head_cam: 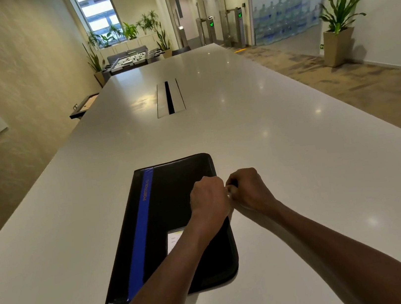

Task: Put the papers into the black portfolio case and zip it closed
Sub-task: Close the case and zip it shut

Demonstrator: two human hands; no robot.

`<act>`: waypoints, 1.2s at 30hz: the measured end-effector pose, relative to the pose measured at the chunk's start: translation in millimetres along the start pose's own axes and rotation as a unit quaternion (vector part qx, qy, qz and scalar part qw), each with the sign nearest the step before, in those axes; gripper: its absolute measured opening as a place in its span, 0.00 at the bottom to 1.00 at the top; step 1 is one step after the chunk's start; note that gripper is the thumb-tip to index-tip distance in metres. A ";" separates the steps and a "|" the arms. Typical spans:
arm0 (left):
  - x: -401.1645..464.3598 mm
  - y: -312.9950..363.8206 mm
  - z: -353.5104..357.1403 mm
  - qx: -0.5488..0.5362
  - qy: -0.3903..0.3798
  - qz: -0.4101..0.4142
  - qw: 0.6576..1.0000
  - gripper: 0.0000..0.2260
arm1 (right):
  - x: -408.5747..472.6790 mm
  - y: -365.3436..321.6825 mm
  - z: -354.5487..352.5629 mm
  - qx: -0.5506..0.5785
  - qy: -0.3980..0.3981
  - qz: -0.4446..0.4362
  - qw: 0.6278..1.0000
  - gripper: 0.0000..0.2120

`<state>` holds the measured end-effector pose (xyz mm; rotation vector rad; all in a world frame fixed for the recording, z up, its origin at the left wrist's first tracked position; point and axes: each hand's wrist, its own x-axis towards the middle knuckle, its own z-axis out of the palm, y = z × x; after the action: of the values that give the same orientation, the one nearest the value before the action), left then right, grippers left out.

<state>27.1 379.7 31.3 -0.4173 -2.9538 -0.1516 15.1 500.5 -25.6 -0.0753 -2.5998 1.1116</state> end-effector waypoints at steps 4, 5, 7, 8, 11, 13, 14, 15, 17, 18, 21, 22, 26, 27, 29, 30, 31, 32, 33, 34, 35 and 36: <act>6.4 -2.7 2.4 -0.043 -0.001 -0.006 0.999 0.10 | 14.4 -0.4 6.7 0.008 0.031 0.019 0.999 0.06; 7.1 -3.0 2.6 -0.053 -0.002 -0.007 0.999 0.11 | 18.8 0.0 8.3 0.013 0.037 0.027 0.999 0.06; 7.5 -3.1 3.0 -0.067 -0.001 -0.011 0.998 0.12 | 27.7 -0.1 11.8 0.025 0.047 0.036 0.998 0.06; 7.3 -2.8 3.4 -0.071 -0.001 -0.012 0.997 0.12 | 32.1 -0.1 13.3 0.029 0.051 0.038 0.998 0.07; 6.3 -1.9 4.5 -0.074 -0.007 -0.018 0.997 0.11 | 44.6 0.7 17.3 0.041 0.063 0.052 0.996 0.07; 5.7 -1.1 2.9 -0.074 -0.017 -0.025 0.997 0.12 | 53.3 2.2 19.9 0.049 0.066 0.055 0.995 0.08; 5.6 -0.8 2.2 -0.076 -0.022 -0.028 0.996 0.12 | 57.5 3.1 21.3 0.053 0.067 0.056 0.995 0.08; 5.4 -0.8 1.7 -0.079 -0.026 -0.031 0.996 0.12 | 61.2 3.8 22.5 0.057 0.069 0.057 0.994 0.08; 4.8 -0.6 0.7 -0.083 -0.031 -0.035 0.995 0.12 | 68.5 5.3 24.9 0.061 0.077 0.061 0.993 0.09; 4.6 -0.6 0.6 -0.085 -0.033 -0.037 0.995 0.12 | 72.3 6.1 26.0 0.061 0.079 0.061 0.993 0.08; 5.2 -0.6 0.8 -0.093 -0.038 -0.046 0.994 0.11 | 84.3 8.5 29.2 0.067 0.082 0.070 0.992 0.08; 5.9 -0.7 1.2 -0.095 -0.041 -0.047 0.994 0.11 | 88.8 9.5 30.1 0.070 0.083 0.074 0.991 0.08; 8.8 -1.9 4.0 -0.097 -0.054 -0.052 0.993 0.11 | 106.8 13.7 33.7 0.069 0.074 0.075 0.992 0.06; 9.2 -2.2 5.1 -0.095 -0.057 -0.055 0.992 0.11 | 110.9 14.5 35.0 0.067 0.072 0.074 0.992 0.06; 9.5 -1.9 7.2 -0.092 -0.065 -0.063 0.992 0.10 | 118.2 15.8 38.1 0.067 0.073 0.072 0.993 0.06; 9.9 -1.5 7.8 -0.091 -0.072 -0.069 0.991 0.10 | 121.8 16.3 39.5 0.066 0.073 0.071 0.993 0.06; 10.4 -0.9 8.9 -0.088 -0.081 -0.076 0.990 0.09 | 125.3 16.5 41.0 0.065 0.072 0.070 0.993 0.06; 11.0 0.2 8.6 -0.084 -0.092 -0.084 0.989 0.09 | 129.0 16.5 42.1 0.063 0.071 0.069 0.993 0.07; 11.9 0.9 9.4 -0.075 -0.103 -0.090 0.988 0.09 | 132.5 16.4 43.2 0.059 0.070 0.067 0.994 0.07; 13.1 1.6 9.4 -0.062 -0.120 -0.097 0.986 0.08 | 135.7 16.1 44.3 0.054 0.070 0.065 0.994 0.07; 14.6 2.1 10.3 -0.043 -0.137 -0.098 0.985 0.08 | 138.6 15.7 45.3 0.050 0.069 0.065 0.994 0.08; 15.1 2.6 10.5 -0.028 -0.151 -0.096 0.983 0.10 | 141.3 15.5 45.9 0.046 0.068 0.067 0.994 0.09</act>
<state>12.1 387.5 23.6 -0.1735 -3.2940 -0.2102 -134.3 503.2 -29.3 -0.2979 -2.4493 1.2241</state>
